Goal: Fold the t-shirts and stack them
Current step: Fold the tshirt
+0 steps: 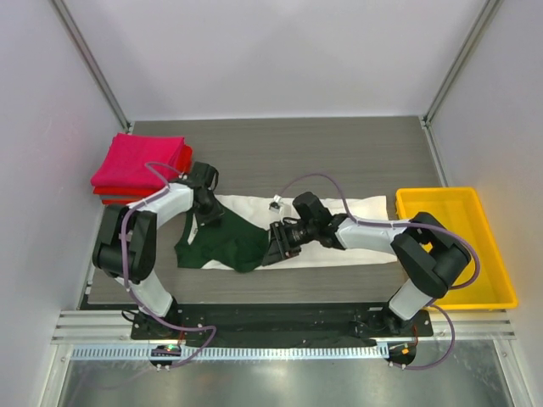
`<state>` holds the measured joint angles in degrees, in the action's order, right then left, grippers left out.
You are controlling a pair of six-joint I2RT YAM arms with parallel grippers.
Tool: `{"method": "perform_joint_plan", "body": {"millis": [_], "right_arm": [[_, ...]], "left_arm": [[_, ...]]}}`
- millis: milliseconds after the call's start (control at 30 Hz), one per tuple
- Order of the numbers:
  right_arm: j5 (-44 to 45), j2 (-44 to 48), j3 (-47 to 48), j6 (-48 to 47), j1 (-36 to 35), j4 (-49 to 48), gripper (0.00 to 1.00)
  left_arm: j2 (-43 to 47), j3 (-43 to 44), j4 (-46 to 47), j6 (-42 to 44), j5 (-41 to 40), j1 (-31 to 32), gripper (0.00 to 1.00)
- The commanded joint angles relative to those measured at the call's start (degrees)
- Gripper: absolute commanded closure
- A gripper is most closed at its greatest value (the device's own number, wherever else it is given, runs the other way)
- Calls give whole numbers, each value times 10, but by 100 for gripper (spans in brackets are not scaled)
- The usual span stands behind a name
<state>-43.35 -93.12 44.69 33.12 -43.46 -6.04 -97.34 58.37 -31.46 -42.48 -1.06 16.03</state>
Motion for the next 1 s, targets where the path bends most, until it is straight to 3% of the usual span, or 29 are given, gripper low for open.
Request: {"method": "perform_joint_plan", "body": {"millis": [0, 100, 200, 233, 333, 433, 700, 967], "right_arm": [[34, 39, 1, -21, -3, 19, 62], [92, 52, 35, -22, -3, 52, 55], [153, 60, 77, -38, -11, 119, 45], [211, 58, 93, -46, -18, 145, 43], [305, 27, 158, -60, -45, 235, 45], [335, -6, 189, -61, -64, 259, 49], [389, -42, 220, -59, -105, 278, 50], [398, -53, 197, -45, -115, 268, 57]], "left_arm": [[37, 12, -8, 13, -6, 1, 100], [98, 11, -24, 14, -7, 3, 100], [142, 14, -46, 23, -9, 14, 89], [167, 17, -50, 27, -11, 20, 81], [188, 30, -86, 29, -32, 54, 71], [203, 32, -99, 19, -39, 87, 64], [173, 26, -128, 20, -99, 167, 62], [121, 38, -131, 20, -98, 209, 63]]}}
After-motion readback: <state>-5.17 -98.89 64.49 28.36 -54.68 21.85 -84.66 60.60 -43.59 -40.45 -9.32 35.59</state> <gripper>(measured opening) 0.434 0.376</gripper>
